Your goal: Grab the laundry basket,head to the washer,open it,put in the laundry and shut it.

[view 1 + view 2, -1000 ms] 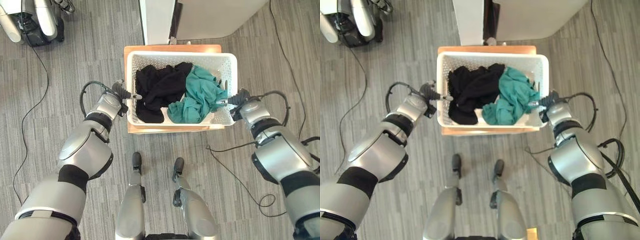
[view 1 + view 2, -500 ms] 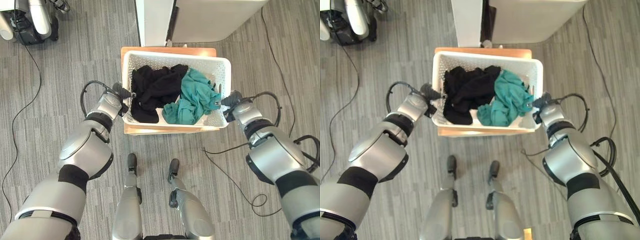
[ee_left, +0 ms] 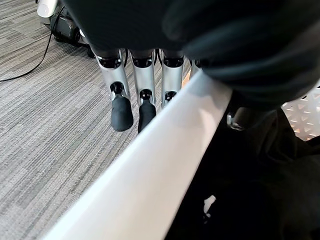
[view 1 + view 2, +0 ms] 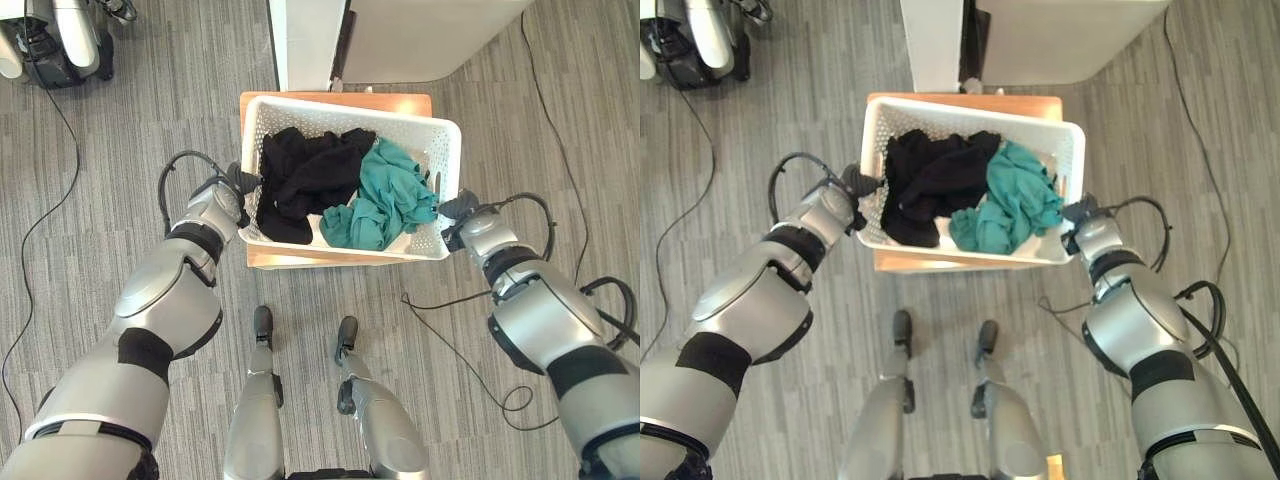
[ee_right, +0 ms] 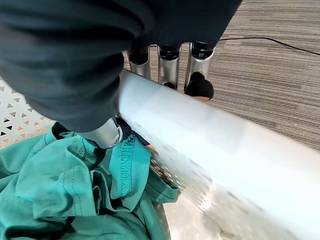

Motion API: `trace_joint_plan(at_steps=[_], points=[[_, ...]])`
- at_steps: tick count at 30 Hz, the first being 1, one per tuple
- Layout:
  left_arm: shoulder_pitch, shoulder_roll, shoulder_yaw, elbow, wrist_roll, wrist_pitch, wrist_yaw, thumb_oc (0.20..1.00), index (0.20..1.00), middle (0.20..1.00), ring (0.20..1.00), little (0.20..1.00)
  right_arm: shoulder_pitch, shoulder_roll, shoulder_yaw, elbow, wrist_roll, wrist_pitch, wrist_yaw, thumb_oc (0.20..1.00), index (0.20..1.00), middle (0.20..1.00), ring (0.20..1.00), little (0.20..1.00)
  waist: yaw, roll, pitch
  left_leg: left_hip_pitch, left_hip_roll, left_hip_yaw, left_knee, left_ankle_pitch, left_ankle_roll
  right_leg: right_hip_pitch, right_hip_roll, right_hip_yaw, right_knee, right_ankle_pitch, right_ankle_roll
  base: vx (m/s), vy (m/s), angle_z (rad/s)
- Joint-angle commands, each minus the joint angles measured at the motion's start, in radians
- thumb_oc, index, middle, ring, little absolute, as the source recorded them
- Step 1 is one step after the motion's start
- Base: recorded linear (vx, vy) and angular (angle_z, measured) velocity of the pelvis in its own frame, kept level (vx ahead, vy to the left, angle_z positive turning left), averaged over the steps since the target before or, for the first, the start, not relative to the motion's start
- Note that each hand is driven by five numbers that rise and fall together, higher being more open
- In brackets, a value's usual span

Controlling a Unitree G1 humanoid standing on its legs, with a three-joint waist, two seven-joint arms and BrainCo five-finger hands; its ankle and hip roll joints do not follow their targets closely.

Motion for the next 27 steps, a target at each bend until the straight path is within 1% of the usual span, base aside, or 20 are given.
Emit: trace_joint_plan(at_steps=[1,2,3,4,5,7,8,9,10,11,14,17,22,27], points=[[-0.020,-0.014,0.013,0.003,-0.010,-0.061,0.048,0.200,0.200,0.200,0.200,0.200,0.072,-0.069,-0.041,-0.096,0.077,-0.037,-0.018,0.200,0.200,0.200,0.200,0.200,0.006,0.016,0.007,0.072,0.024,0.027,-0.013,-0.048,-0.009,0.033,-0.058,-0.007,0.001,-0.036,0.090,0.03,-0.034,0.00],[-0.020,-0.014,0.013,0.003,-0.010,-0.061,0.048,0.200,0.200,0.200,0.200,0.200,0.073,-0.069,-0.041,-0.096,0.077,-0.037,-0.018,0.200,0.200,0.200,0.200,0.200,0.006,0.016,0.007,0.071,0.023,0.027,-0.013,-0.048,-0.009,0.032,-0.058,-0.007,0.001,-0.036,0.090,0.10,-0.078,0.00],[0.045,0.019,0.045,-0.117,-0.043,-0.079,0.060,0.200,0.200,0.200,0.200,0.200,0.201,-0.161,-0.112,-0.258,0.090,-0.046,-0.022,0.200,0.200,0.200,0.200,0.200,0.008,0.027,-0.021,0.105,0.024,0.029,-0.013,-0.063,-0.010,0.062,-0.061,-0.013,0.004,-0.049,0.090,0.06,-0.041,0.02],[0.046,0.019,0.045,-0.117,-0.043,-0.079,0.060,0.200,0.200,0.200,0.200,0.200,0.201,-0.161,-0.112,-0.258,0.090,-0.045,-0.022,0.200,0.200,0.200,0.200,0.200,0.008,0.027,-0.022,0.104,0.024,0.029,-0.013,-0.063,-0.010,0.062,-0.061,-0.013,0.004,-0.049,0.090,0.18,-0.072,0.04],[0.157,0.080,0.082,-0.325,-0.067,-0.086,0.055,0.200,0.200,0.200,0.200,0.200,0.402,-0.264,-0.222,-0.499,0.065,-0.049,-0.012,0.200,0.200,0.200,0.200,0.200,0.008,0.035,-0.055,0.150,0.027,0.033,-0.013,-0.081,-0.008,0.102,-0.067,-0.024,0.011,-0.065,0.088,0.16,-0.056,0.07],[0.256,0.115,0.131,-0.493,-0.062,-0.091,0.040,0.200,0.200,0.200,0.200,0.200,0.577,-0.361,-0.337,-0.646,-0.008,-0.051,0.011,0.200,0.200,0.200,0.200,0.200,0.009,0.043,-0.082,0.204,0.030,0.039,-0.013,-0.102,-0.008,0.150,-0.069,-0.034,0.022,-0.090,0.087,0.17,-0.056,0.17],[0.309,0.122,0.154,-0.549,-0.055,-0.098,0.027,0.200,0.200,0.200,0.200,0.200,0.671,-0.400,-0.398,-0.700,-0.052,-0.045,0.025,0.200,0.200,0.200,0.200,0.200,0.007,0.046,-0.100,0.235,0.030,0.042,-0.013,-0.113,-0.008,0.175,-0.069,-0.035,0.031,-0.103,0.087,0.08,-0.021,0.17],[0.310,0.120,0.152,-0.551,-0.054,-0.097,0.027,0.200,0.200,0.200,0.200,0.200,0.679,-0.401,-0.404,-0.705,-0.054,-0.043,0.026,0.200,0.200,0.200,0.200,0.200,0.010,0.046,-0.103,0.233,0.028,0.042,-0.013,-0.111,-0.007,0.173,-0.070,-0.035,0.030,-0.101,0.087,0.09,-0.013,0.09],[0.360,0.119,0.170,-0.575,-0.065,-0.102,0.004,0.200,0.200,0.200,0.200,0.200,0.746,-0.432,-0.446,-0.726,-0.079,-0.048,0.041,0.200,0.200,0.200,0.200,0.200,0.003,0.050,-0.122,0.255,0.027,0.038,-0.008,-0.116,-0.005,0.192,-0.071,-0.034,0.041,-0.114,0.085,0.09,-0.025,0.02],[0.408,0.086,0.171,-0.580,-0.082,-0.096,-0.012,0.200,0.200,0.200,0.200,0.200,0.841,-0.455,-0.507,-0.754,-0.093,-0.038,0.069,0.200,0.200,0.200,0.200,0.200,0.005,0.056,-0.152,0.296,0.027,0.033,-0.001,-0.127,-0.002,0.230,-0.069,-0.033,0.056,-0.134,0.080,0.13,-0.046,0.06],[0.493,0.090,0.212,-0.630,-0.131,-0.100,-0.013,0.200,0.200,0.200,0.200,0.200,0.981,-0.474,-0.598,-0.832,-0.104,-0.031,0.096,0.200,0.200,0.200,0.200,0.200,-0.002,0.062,-0.198,0.337,0.030,0.024,0.011,-0.136,-0.002,0.275,-0.068,-0.038,0.072,-0.158,0.074,0.07,-0.070,0.09],[0.574,0.100,0.240,-0.697,-0.177,-0.094,-0.026,0.200,0.200,0.200,0.200,0.200,1.091,-0.460,-0.669,-0.897,-0.095,-0.024,0.110,0.200,0.200,0.200,0.200,0.200,-0.003,0.069,-0.242,0.364,0.033,0.019,0.011,-0.135,-0.006,0.311,-0.063,-0.045,0.070,-0.172,0.070,0.05,-0.057,-0.02],[0.663,0.097,0.260,-0.774,-0.182,-0.074,-0.054,0.200,0.200,0.200,0.200,0.200,1.214,-0.423,-0.716,-0.989,-0.091,-0.013,0.145,0.200,0.200,0.200,0.200,0.200,-0.009,0.072,-0.297,0.389,0.044,0.017,-0.002,-0.127,-0.014,0.355,-0.049,-0.063,0.045,-0.185,0.062,0.03,-0.065,0.00],[0.688,0.090,0.265,-0.796,-0.170,-0.062,-0.068,0.200,0.200,0.200,0.200,0.200,1.266,-0.418,-0.729,-1.035,-0.097,-0.007,0.163,0.200,0.200,0.200,0.200,0.200,-0.009,0.071,-0.323,0.391,0.052,0.004,-0.003,-0.118,-0.020,0.371,-0.036,-0.070,0.031,-0.191,0.054,0.00,-0.059,0.08]])
